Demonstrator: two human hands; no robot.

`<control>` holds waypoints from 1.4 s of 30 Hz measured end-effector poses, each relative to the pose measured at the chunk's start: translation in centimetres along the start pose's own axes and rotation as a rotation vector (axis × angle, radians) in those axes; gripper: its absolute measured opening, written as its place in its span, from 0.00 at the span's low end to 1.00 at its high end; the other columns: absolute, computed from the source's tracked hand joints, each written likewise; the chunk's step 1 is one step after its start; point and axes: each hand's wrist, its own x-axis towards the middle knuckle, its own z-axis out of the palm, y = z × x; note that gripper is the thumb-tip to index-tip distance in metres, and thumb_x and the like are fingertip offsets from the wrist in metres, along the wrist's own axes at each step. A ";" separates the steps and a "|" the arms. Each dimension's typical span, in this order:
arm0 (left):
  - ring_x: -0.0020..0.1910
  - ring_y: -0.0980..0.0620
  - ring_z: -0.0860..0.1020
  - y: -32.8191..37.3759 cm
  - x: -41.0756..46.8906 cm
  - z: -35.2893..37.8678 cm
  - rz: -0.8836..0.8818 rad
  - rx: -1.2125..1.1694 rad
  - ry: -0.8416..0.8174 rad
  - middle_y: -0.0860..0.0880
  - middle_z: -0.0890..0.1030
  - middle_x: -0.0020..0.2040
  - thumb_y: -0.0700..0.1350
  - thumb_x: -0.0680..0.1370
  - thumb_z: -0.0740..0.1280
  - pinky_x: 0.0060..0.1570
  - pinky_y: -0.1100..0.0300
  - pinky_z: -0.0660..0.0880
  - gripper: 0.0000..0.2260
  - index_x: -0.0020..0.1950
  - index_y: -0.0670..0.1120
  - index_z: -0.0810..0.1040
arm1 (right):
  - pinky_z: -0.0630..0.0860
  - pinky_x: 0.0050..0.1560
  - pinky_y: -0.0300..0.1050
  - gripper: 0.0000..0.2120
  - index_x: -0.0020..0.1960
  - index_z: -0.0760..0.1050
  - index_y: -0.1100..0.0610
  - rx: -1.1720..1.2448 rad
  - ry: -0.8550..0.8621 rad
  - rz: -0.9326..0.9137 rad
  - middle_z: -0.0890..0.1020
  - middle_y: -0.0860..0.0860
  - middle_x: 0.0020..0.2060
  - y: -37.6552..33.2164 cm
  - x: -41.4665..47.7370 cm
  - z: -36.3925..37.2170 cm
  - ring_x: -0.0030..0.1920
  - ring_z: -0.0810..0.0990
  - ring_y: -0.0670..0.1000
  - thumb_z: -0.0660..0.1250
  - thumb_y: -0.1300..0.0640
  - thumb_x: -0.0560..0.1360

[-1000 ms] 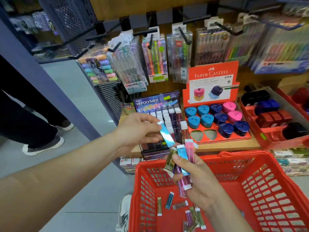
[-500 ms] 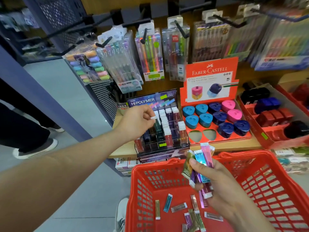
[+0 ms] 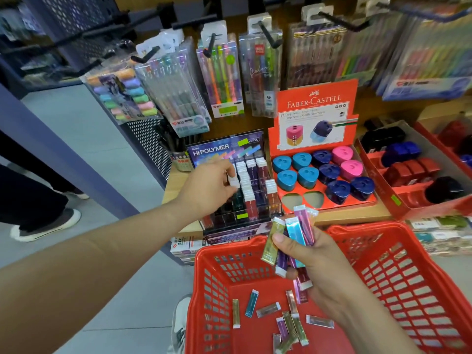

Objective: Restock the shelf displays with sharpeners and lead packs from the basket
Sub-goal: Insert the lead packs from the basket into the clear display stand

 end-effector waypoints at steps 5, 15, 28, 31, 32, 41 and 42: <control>0.29 0.57 0.76 4.8 -1.0 -4.9 -0.090 -0.447 -0.438 0.52 0.80 0.32 0.49 0.75 0.71 0.28 0.65 0.74 0.09 0.42 0.44 0.83 | 0.66 0.22 0.38 0.04 0.45 0.79 0.60 -0.040 0.006 -0.031 0.81 0.51 0.31 -0.4 -0.1 0.0 0.28 0.75 0.47 0.72 0.63 0.71; 0.32 0.56 0.76 6.7 -3.7 -3.1 -0.023 -0.715 -0.503 0.48 0.81 0.33 0.44 0.69 0.77 0.37 0.60 0.75 0.07 0.40 0.42 0.82 | 0.65 0.23 0.37 0.10 0.36 0.79 0.53 -0.086 -0.077 -0.008 0.76 0.48 0.28 -0.2 -0.5 0.3 0.26 0.71 0.45 0.72 0.66 0.71; 0.34 0.55 0.83 -0.2 0.4 -5.4 -0.081 -0.354 -0.070 0.49 0.83 0.34 0.40 0.73 0.74 0.44 0.57 0.81 0.04 0.39 0.48 0.81 | 0.65 0.17 0.35 0.13 0.50 0.80 0.63 0.279 -0.036 0.156 0.78 0.57 0.31 -0.2 -0.5 -1.0 0.24 0.74 0.48 0.70 0.61 0.66; 0.34 0.57 0.82 -0.4 0.2 -4.4 -0.054 -0.285 -0.032 0.51 0.83 0.33 0.43 0.72 0.74 0.45 0.57 0.81 0.03 0.40 0.47 0.82 | 0.65 0.17 0.35 0.14 0.51 0.79 0.63 0.299 -0.023 0.167 0.78 0.57 0.30 -0.1 -0.6 -1.0 0.24 0.75 0.48 0.70 0.61 0.66; 0.34 0.57 0.82 -0.4 0.1 -4.1 -0.044 -0.268 -0.021 0.51 0.83 0.33 0.43 0.72 0.74 0.46 0.57 0.80 0.03 0.41 0.47 0.82 | 0.65 0.18 0.34 0.14 0.51 0.79 0.62 0.295 -0.021 0.166 0.78 0.57 0.31 -0.1 -0.6 -1.0 0.24 0.76 0.49 0.70 0.60 0.66; 0.43 0.53 0.81 0.0 -0.4 -2.0 0.126 -0.074 0.028 0.51 0.84 0.42 0.48 0.75 0.71 0.49 0.54 0.78 0.07 0.47 0.46 0.82 | 0.63 0.16 0.33 0.06 0.43 0.78 0.62 0.284 -0.016 0.174 0.77 0.55 0.27 0.2 -0.8 -0.7 0.23 0.76 0.47 0.70 0.60 0.68; 0.43 0.53 0.81 0.1 -0.4 -2.1 0.126 -0.067 0.023 0.51 0.84 0.42 0.48 0.75 0.71 0.49 0.55 0.77 0.06 0.47 0.46 0.82 | 0.63 0.16 0.33 0.06 0.42 0.78 0.62 0.289 -0.013 0.177 0.77 0.55 0.27 0.2 -0.8 -0.7 0.23 0.75 0.47 0.70 0.60 0.67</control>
